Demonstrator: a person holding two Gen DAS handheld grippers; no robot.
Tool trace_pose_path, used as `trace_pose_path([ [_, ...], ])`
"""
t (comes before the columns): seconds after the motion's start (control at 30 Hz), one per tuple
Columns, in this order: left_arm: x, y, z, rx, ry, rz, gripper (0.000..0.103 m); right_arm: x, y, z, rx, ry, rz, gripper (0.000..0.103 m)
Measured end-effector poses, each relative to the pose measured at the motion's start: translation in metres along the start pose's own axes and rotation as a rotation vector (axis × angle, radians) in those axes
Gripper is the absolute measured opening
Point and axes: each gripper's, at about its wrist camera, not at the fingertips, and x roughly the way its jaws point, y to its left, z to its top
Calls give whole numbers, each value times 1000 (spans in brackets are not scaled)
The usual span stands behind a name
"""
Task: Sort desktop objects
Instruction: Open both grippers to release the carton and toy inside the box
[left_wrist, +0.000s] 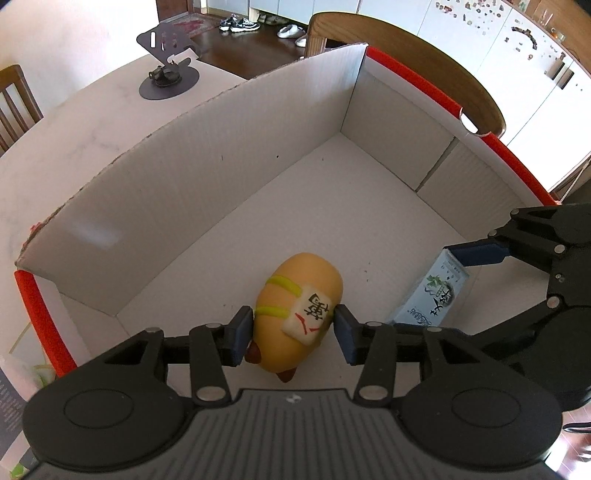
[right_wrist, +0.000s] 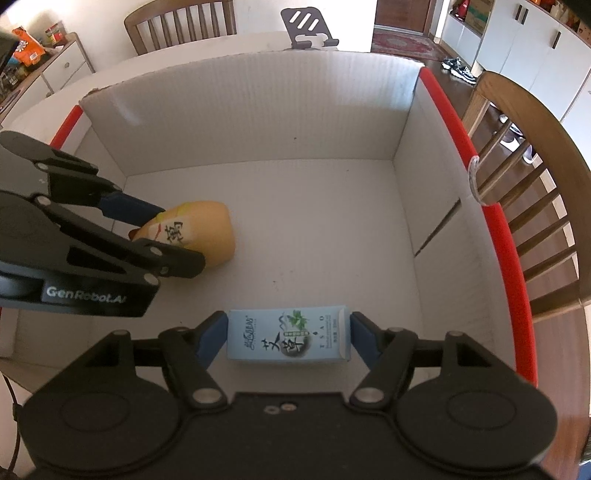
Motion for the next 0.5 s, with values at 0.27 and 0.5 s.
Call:
trace_pose_path([
  [0.27,-13,3,-3,-10,-35,-18,51,-12,-8,0,20,-35,12,78],
  [0.5,-32,0,-7,-6,-73,-48,55,-29,-18,-6,19,-71,22,80],
])
